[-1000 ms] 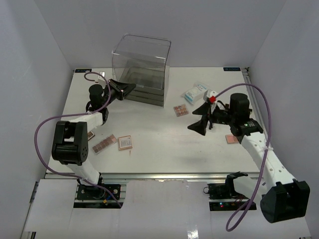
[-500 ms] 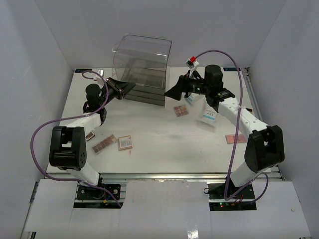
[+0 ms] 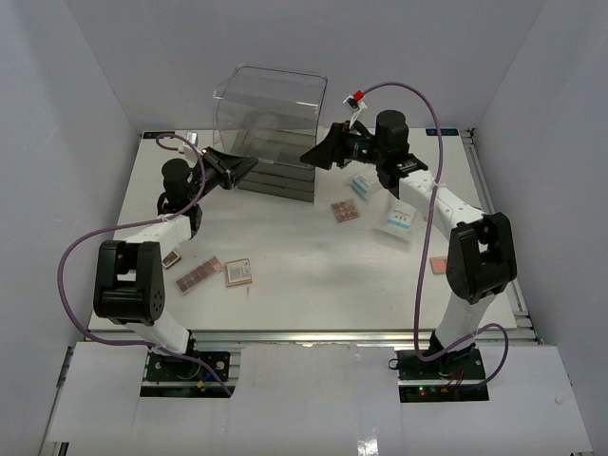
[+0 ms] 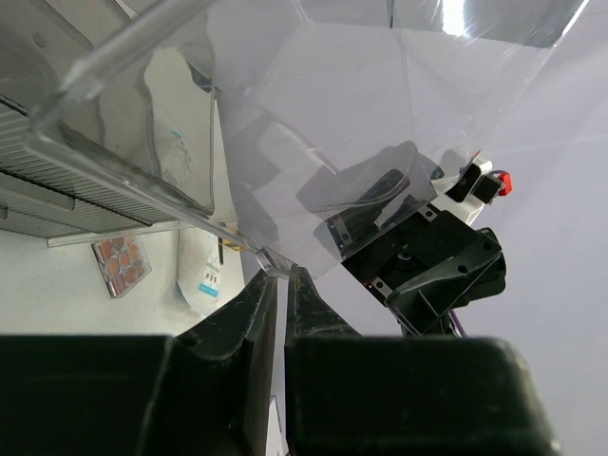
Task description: Organize the makeup
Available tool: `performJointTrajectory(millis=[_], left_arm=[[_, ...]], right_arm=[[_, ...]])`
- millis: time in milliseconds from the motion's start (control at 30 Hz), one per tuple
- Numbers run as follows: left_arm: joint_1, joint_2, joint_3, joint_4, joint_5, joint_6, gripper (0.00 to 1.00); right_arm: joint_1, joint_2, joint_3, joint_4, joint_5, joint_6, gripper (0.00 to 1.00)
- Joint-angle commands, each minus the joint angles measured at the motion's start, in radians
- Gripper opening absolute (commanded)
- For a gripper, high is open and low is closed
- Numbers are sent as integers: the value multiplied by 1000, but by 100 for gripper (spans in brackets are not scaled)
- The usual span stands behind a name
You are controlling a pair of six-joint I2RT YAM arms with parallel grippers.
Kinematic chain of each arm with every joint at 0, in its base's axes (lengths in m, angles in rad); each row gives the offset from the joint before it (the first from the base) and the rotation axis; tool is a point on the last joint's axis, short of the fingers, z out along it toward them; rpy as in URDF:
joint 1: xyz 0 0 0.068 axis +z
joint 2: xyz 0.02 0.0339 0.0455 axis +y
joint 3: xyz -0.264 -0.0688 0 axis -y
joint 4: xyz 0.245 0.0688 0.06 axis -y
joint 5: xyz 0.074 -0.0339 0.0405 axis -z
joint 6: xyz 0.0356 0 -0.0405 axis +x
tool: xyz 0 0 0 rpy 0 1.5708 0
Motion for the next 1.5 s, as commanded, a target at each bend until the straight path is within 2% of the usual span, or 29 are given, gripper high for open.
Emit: performJointTrajectory(millis=[0, 200, 433, 567, 700, 800, 900, 1033, 1233, 1300, 1367, 1467], left_arm=[[3, -67, 47, 22, 44, -3, 0], [3, -65, 52, 20, 51, -12, 0], [3, -70, 50, 27, 55, -24, 1], [6, -83, 41, 13, 56, -28, 14], [14, -118, 21, -26, 58, -10, 37], [27, -145, 14, -71, 74, 21, 45], [48, -221, -4, -143, 96, 106, 57], [66, -347, -36, -320, 90, 251, 61], [66, -522, -99, -613, 7, 440, 66], [66, -565, -110, -767, -20, 524, 66], [66, -592, -113, -934, -74, 586, 69], [66, -626, -127, -1100, -185, 640, 76]], right_arm=[[6, 18, 56, 92, -10, 40, 79], [19, 41, 61, 129, -17, 62, 71], [28, 36, 46, 183, -36, 87, 50], [28, 20, 38, 199, -41, 86, 36], [30, 3, 20, 213, -50, 85, 25], [29, -11, 12, 219, -56, 85, 21], [28, -27, 6, 219, -58, 85, 17], [27, -39, 6, 222, -58, 86, 17], [25, -55, 0, 226, -64, 89, 16], [24, -61, -4, 228, -67, 88, 15], [23, -69, -6, 229, -72, 86, 15], [23, -72, -10, 230, -79, 82, 15]])
